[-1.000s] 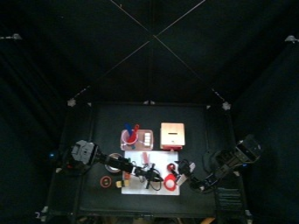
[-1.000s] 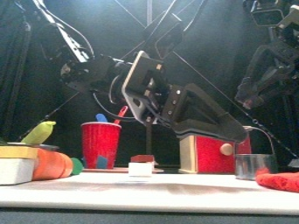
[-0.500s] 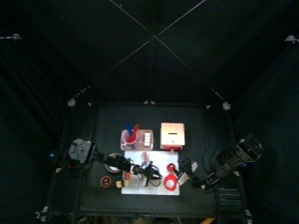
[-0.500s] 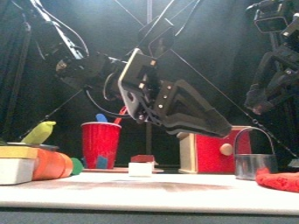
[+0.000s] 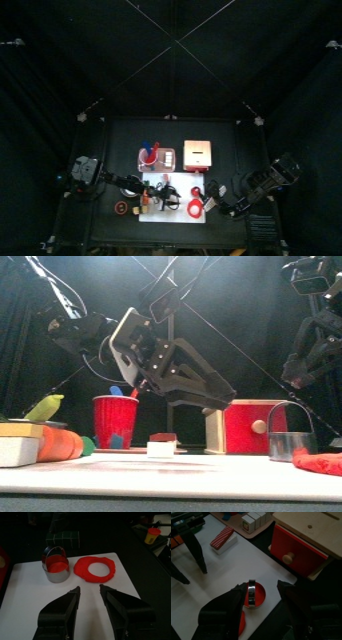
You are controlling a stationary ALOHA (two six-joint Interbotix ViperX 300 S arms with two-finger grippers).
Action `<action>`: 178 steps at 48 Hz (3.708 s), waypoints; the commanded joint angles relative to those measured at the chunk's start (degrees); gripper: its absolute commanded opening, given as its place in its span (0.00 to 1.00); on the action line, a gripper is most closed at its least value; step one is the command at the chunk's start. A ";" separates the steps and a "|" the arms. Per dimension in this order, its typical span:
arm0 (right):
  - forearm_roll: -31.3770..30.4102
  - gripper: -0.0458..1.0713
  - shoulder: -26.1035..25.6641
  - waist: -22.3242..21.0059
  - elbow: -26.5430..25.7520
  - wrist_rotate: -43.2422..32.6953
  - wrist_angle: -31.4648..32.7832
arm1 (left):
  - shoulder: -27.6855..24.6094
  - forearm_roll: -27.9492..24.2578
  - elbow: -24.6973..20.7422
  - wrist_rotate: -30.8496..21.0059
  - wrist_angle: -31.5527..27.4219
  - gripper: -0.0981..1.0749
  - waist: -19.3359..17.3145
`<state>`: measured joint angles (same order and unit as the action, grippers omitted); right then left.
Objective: Open drawer
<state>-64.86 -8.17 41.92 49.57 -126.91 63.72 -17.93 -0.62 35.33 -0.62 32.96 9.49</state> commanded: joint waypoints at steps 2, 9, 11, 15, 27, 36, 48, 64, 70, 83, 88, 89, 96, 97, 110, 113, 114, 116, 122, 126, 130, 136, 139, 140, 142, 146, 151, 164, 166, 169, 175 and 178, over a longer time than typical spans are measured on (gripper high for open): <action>-0.18 0.82 -0.44 -0.35 -1.23 -0.18 0.18 | 3.69 0.18 0.26 -0.18 0.18 0.78 -0.35; -0.18 0.82 0.09 -0.70 -1.23 -0.18 0.09 | 6.68 0.26 1.67 0.00 -0.88 0.78 -0.26; -0.18 0.82 0.09 -0.70 -1.23 -0.18 0.09 | 7.47 0.26 2.20 -0.09 -1.41 0.78 -0.35; -0.44 0.82 0.09 -0.97 -1.58 -0.18 0.09 | 8.53 0.44 3.08 -0.09 -2.55 0.78 -0.35; -0.62 0.82 0.18 -1.41 -1.93 -0.09 0.09 | 10.99 1.85 5.27 0.00 -4.04 0.78 -0.35; -2.29 0.82 0.09 -2.72 -3.16 0.00 -0.09 | 14.15 3.25 8.35 0.00 -4.04 0.78 -0.35; -4.92 0.82 0.18 -5.36 -4.66 0.09 -0.26 | 17.67 5.71 12.83 0.00 -3.52 0.78 -0.44; -1.93 0.82 -2.46 -11.25 -2.90 0.79 -0.35 | 15.12 6.77 5.54 -0.18 -0.97 0.78 -7.03; -1.32 0.82 -3.08 -11.95 -2.64 1.67 0.18 | 12.39 7.73 1.05 0.00 -4.48 0.78 -8.88; -2.02 0.82 -9.93 -16.35 -2.90 10.63 1.85 | 5.54 11.78 -8.70 -0.44 -9.23 0.78 -9.67; -2.11 0.82 -13.27 -18.37 -2.46 14.94 1.85 | 4.92 15.82 -9.76 -0.79 -8.88 0.78 -9.40; -2.20 0.82 -13.89 -18.72 -2.29 15.73 1.85 | 4.75 17.14 -9.93 -0.79 -8.70 0.78 -9.40; -2.29 0.82 -18.46 -21.97 -0.62 20.21 1.76 | 3.60 26.10 -10.46 -0.88 -6.42 0.78 -8.70; -2.29 0.82 -19.07 -22.41 -0.26 20.57 1.67 | 3.34 27.16 -10.55 -0.88 -6.15 0.78 -8.61; -5.01 0.81 -24.43 -33.93 4.22 24.52 -8.53 | 0.44 38.41 -13.71 -1.14 -5.89 0.79 -7.12; -5.63 0.80 -24.87 -37.35 4.66 24.87 -12.13 | -0.26 40.17 -14.59 -1.14 -5.89 0.79 -6.86; -5.98 0.79 -24.87 -38.58 4.83 24.87 -13.54 | -0.62 40.87 -15.03 -1.23 -5.89 0.79 -6.86; -6.77 0.78 -24.96 -40.87 5.19 24.87 -16.26 | -1.23 42.01 -15.64 -1.32 -5.89 0.79 -6.86; -9.40 0.69 -24.79 -48.87 6.06 24.87 -25.58 | -2.81 46.23 -17.49 -1.23 -5.89 0.78 -6.77; -10.02 0.62 -24.61 -53.53 6.33 24.87 -31.20 | -3.60 48.87 -18.37 -1.23 -5.89 0.78 -6.77; -10.28 0.53 -24.26 -58.36 6.86 24.87 -37.62 | -4.04 50.27 -18.72 -1.23 -5.89 0.78 -6.77; -10.55 0.42 -23.38 -63.72 7.73 24.87 -44.21 | -4.92 51.50 -19.42 -1.23 -5.89 0.78 -7.12; -10.81 0.35 -22.50 -66.27 8.00 24.79 -47.20 | -5.54 52.12 -20.04 -1.23 -5.89 0.78 -7.21; -10.90 0.34 -22.32 -66.80 8.00 24.79 -47.90 | -5.71 52.29 -20.21 -1.23 -5.98 0.78 -7.21; -10.99 0.30 -21.71 -67.59 7.91 24.79 -49.22 | -6.15 52.65 -20.57 -1.23 -5.89 0.79 -7.29; -11.43 0.25 -20.57 -68.73 7.56 24.79 -51.42 | -6.86 53.26 -21.53 -1.23 -5.98 0.79 -7.29; -12.04 0.19 -19.16 -69.26 7.12 24.79 -52.21 | -7.56 53.26 -22.50 -1.14 -6.86 0.79 -7.56; -12.83 0.16 -14.94 -69.35 6.15 24.79 -52.65 | -9.84 55.46 -24.70 -1.23 -7.73 0.84 -8.44; -13.01 0.16 -14.41 -69.35 6.06 24.79 -52.65 | -10.11 56.07 -24.79 -1.23 -7.73 0.85 -8.61; -13.18 0.16 -13.62 -69.35 6.06 24.79 -52.65 | -10.46 57.48 -25.14 -1.23 -7.73 0.86 -8.79; -13.36 0.16 -12.22 -69.35 5.89 24.79 -52.73 | -10.81 59.85 -26.02 -1.14 -7.73 0.86 -9.14; -13.62 0.16 -11.69 -69.35 5.89 24.79 -52.65 | -11.16 59.94 -26.72 -1.23 -7.73 0.86 -9.49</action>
<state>-78.31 -20.74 -27.16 57.30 -102.04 11.16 -29.79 59.06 10.81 -1.93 25.05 0.79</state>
